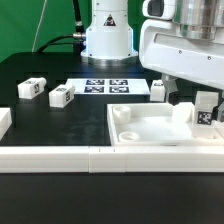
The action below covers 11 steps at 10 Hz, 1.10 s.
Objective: Assemble one leg
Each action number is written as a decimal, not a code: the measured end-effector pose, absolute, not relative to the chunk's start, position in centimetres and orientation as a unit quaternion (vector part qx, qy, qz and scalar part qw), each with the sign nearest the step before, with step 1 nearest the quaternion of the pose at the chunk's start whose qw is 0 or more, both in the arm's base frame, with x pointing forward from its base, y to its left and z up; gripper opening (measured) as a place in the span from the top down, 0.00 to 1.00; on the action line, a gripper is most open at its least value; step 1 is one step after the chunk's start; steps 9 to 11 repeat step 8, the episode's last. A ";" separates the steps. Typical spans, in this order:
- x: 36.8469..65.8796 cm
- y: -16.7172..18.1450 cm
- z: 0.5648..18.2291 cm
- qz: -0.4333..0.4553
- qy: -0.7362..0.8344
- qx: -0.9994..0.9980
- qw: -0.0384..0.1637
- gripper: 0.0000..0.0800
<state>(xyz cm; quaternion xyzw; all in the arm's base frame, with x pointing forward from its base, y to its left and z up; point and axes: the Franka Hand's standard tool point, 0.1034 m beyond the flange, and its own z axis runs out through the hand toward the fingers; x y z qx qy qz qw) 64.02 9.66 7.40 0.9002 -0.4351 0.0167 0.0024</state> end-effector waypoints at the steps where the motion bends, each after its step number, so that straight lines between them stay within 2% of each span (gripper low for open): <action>1: 64.0 9.7 7.4 0.017 -0.435 0.900 0.002 0.19; 11: 64.0 9.7 7.4 0.017 -0.435 0.900 0.002 0.19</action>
Offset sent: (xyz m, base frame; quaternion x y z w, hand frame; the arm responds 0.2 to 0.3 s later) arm 0.0000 0.0000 0.0000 0.0000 0.0000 0.0000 1.0000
